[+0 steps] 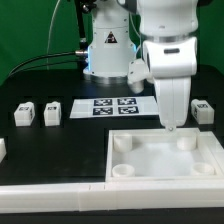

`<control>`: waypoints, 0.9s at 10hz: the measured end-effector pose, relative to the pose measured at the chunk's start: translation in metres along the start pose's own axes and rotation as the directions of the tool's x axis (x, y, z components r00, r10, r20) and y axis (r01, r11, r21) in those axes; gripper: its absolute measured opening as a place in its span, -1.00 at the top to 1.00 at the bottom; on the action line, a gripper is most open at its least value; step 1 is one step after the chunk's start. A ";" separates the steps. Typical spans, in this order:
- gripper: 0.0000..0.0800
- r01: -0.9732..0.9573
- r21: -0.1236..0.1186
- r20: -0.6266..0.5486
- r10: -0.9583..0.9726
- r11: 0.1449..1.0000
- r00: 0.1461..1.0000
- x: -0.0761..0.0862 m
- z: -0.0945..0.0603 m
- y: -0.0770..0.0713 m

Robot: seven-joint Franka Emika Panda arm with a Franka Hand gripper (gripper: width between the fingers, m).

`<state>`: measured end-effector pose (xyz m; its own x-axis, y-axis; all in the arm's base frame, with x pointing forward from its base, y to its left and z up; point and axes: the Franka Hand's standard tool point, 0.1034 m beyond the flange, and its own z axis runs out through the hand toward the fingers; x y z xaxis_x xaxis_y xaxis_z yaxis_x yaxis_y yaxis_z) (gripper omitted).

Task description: Assemble one leg

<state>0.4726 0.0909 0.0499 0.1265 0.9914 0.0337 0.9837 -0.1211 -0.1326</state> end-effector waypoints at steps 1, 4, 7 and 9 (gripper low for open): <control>-0.62 -0.039 -0.014 0.007 0.039 0.999 0.999 -0.004 -0.006 -0.011; -0.62 -0.119 -0.047 0.004 0.119 0.992 0.993 -0.024 -0.010 -0.022; -0.62 -0.305 -0.045 -0.008 0.305 0.951 0.952 -0.023 -0.009 -0.022; -0.62 -0.541 -0.036 -0.031 0.540 0.840 0.841 -0.030 -0.007 -0.024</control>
Offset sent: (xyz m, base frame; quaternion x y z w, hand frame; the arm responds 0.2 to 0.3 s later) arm 0.0000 0.0000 0.0000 0.0000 0.0000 0.0000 1.0000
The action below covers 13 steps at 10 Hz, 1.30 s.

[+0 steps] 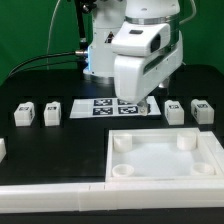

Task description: Assemble one leg

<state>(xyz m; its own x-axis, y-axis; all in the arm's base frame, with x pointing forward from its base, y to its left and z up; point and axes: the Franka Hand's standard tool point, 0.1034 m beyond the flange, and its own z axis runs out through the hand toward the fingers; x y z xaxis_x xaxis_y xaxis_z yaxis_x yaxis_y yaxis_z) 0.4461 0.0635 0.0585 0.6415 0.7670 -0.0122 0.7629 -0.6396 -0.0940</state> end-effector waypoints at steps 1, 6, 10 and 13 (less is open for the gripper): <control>-0.62 -0.166 0.001 -0.013 0.166 0.986 0.986 -0.003 0.002 -0.004; -0.62 -0.693 0.023 -0.024 0.693 0.721 0.721 0.007 0.013 -0.043; -0.62 -0.758 0.029 -0.023 0.758 0.652 0.652 0.048 0.011 -0.099; -0.62 -0.752 0.014 0.042 0.751 0.659 0.659 0.058 0.015 -0.112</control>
Offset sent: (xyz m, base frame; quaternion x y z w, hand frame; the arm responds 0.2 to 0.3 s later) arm -0.0153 0.0111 -0.0087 -0.0180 0.0107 0.3533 0.9353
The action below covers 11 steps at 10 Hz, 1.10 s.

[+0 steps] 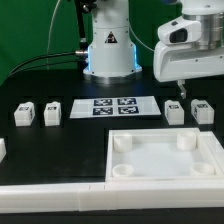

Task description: Assemble one leg

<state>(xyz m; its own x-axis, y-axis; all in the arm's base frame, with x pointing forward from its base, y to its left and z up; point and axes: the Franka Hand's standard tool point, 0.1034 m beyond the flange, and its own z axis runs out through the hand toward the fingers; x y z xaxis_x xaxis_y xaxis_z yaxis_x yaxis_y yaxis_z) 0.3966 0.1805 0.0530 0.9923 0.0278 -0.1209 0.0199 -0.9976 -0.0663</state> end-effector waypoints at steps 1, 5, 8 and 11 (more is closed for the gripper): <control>-0.62 -0.002 0.005 -0.011 0.002 1.000 1.000 0.005 -0.002 -0.001; -0.62 0.019 -0.035 0.288 -0.008 0.999 0.958 -0.006 -0.001 0.005; -0.62 0.016 -0.057 0.548 0.018 0.998 0.837 -0.012 0.006 -0.003; -0.62 0.025 -0.055 0.723 0.023 0.998 0.690 -0.002 0.018 -0.004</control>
Offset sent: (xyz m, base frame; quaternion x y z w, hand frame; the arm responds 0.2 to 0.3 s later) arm 0.0000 0.0000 0.0000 0.0000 -0.1790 0.0000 0.9838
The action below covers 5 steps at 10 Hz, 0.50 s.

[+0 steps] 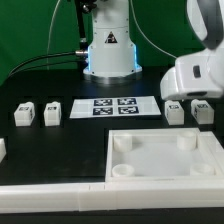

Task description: Assemble one leg

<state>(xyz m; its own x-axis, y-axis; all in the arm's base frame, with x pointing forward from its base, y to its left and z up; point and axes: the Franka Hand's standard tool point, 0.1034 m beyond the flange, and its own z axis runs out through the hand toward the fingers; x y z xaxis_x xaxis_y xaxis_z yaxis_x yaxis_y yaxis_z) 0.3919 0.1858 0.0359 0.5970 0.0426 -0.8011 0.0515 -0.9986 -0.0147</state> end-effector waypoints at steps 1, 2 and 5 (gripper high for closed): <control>-0.62 0.000 0.004 -0.013 0.000 1.000 1.000 0.004 0.000 -0.001; -0.62 0.002 0.003 -0.015 -0.002 1.000 1.000 0.006 0.001 -0.003; -0.62 0.007 -0.001 -0.019 -0.007 1.000 1.000 0.010 0.007 -0.008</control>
Offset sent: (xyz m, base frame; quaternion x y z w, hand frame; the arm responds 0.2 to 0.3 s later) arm 0.0008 0.0135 -0.0091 0.0090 0.0153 0.0090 0.9998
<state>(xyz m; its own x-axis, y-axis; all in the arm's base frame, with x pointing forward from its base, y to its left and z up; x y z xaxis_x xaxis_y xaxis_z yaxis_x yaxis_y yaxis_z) 0.3916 0.1936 0.0239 0.6113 0.0503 -0.7898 0.0562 -0.9982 -0.0201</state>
